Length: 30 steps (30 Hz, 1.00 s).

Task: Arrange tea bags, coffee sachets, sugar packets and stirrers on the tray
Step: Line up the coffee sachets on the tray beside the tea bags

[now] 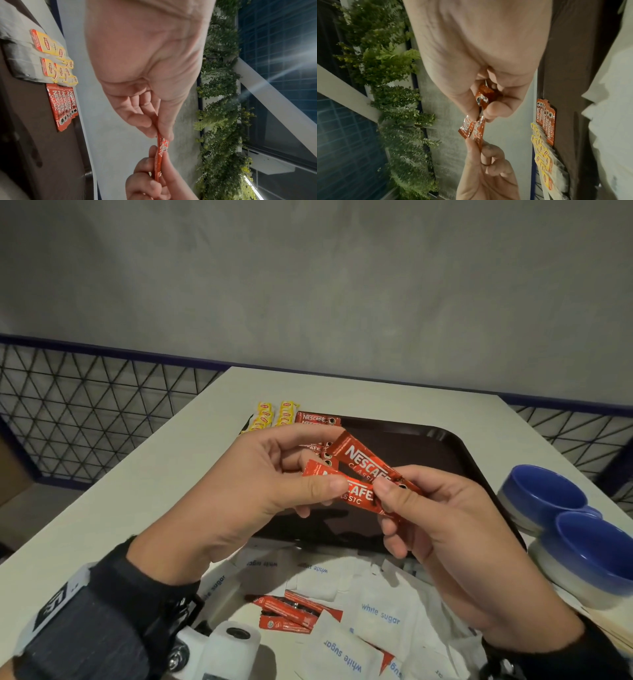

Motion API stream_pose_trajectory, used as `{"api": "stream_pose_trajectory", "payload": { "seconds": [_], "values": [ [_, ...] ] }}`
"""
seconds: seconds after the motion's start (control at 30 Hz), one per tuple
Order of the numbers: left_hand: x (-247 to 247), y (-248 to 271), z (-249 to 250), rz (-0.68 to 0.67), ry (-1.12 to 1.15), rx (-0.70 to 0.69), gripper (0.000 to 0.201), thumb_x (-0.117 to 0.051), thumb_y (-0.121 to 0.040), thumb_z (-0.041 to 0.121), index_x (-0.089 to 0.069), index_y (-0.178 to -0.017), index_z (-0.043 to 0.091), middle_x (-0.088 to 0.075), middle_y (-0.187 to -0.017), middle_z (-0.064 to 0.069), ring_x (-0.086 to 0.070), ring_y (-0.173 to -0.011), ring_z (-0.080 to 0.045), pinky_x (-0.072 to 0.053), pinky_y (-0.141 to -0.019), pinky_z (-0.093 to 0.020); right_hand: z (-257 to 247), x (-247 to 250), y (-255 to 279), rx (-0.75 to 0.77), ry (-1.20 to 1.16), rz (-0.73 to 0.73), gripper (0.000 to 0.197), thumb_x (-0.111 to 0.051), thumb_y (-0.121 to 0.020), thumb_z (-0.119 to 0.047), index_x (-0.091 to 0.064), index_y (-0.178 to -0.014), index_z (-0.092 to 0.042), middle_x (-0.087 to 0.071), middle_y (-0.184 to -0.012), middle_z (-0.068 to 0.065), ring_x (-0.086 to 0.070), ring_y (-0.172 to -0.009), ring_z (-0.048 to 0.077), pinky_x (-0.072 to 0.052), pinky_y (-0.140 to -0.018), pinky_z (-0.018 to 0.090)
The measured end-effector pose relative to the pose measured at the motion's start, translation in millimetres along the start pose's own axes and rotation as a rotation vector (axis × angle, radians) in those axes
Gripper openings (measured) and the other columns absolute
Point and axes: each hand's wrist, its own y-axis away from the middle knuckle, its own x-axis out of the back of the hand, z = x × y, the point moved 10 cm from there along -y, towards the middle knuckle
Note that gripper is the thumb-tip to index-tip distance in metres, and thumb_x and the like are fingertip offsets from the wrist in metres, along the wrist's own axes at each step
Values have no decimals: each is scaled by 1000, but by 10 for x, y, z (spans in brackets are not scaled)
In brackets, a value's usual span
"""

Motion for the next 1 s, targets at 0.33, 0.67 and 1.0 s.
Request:
{"api": "stream_pose_trajectory", "payload": {
  "seconds": [0.33,0.67,1.0],
  "values": [
    [24,-1,42,-2,-124,-55,63,-90,-61,22,-73,-121,34,-73,-119,-8,-72,-112,-30,-63,-81,-46,-29,36,3,35,187,31,17,-68,-90,-29,-81,-99,-21,-66,-82,24,-53,-65,24,-45,-58,31],
    [1,1,80,-21,-218,-88,33,-86,-73,23,-78,-104,31,-77,-109,-3,-75,-100,-28,-60,-79,-40,-330,46,86,235,377,139,35,-73,-77,-27,-68,-108,-42,-75,-93,-18,-72,-83,4,-57,-61,16],
    [237,-23,196,57,-238,-101,22,-86,-70,26,-81,-92,30,-79,-97,0,-75,-89,-21,-60,-77,-35,-708,-464,-193,253,1071,-131,11,-72,-85,-46,-74,-94,-41,-72,-86,-25,-67,-82,2,-55,-71,25]
  ]
}}
